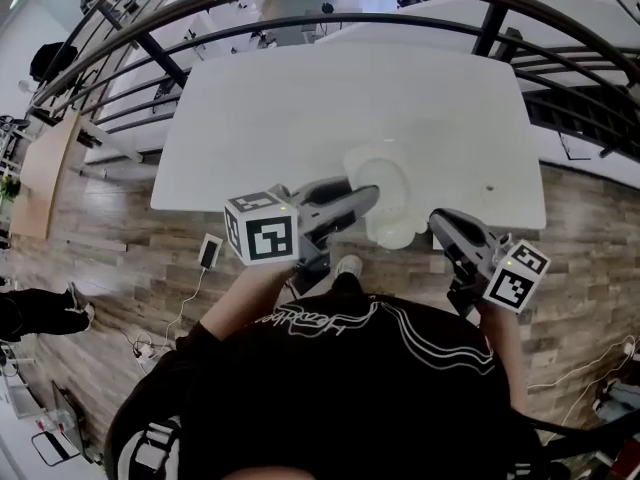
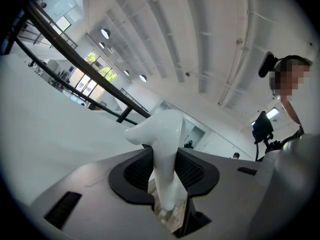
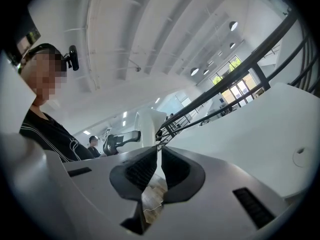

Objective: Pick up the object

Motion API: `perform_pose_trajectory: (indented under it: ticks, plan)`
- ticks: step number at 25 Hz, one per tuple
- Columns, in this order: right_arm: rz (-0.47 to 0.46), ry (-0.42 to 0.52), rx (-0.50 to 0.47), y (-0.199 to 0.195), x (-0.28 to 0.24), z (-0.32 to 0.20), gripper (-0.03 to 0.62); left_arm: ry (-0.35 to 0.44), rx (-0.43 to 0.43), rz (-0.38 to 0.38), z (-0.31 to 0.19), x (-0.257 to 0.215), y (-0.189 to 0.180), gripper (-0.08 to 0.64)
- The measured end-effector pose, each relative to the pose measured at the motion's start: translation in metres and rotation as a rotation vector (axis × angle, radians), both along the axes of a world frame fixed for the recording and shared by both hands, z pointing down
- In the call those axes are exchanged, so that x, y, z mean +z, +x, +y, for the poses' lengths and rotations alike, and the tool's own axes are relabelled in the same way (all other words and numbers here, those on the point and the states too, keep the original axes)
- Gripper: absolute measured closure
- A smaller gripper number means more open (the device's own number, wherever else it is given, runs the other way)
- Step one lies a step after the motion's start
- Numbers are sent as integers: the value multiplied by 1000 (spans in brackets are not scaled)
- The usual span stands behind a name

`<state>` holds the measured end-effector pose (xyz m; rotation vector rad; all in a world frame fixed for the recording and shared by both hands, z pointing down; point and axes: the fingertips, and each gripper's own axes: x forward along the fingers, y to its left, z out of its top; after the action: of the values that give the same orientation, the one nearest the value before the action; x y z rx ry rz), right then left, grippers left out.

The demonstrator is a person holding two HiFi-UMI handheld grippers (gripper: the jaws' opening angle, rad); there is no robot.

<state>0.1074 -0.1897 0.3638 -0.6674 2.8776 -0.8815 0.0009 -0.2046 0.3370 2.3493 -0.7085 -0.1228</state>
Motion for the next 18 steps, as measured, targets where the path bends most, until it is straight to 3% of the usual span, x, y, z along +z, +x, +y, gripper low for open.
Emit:
perform_pose_trajectory:
  ticks: [12, 18]
  plan:
    - [11, 69, -32, 28, -34, 115, 561, 52, -37, 0, 126, -25, 30, 428]
    - [-8, 101, -35, 47, -36, 203, 561, 78, -46, -6, 215, -25, 49, 428]
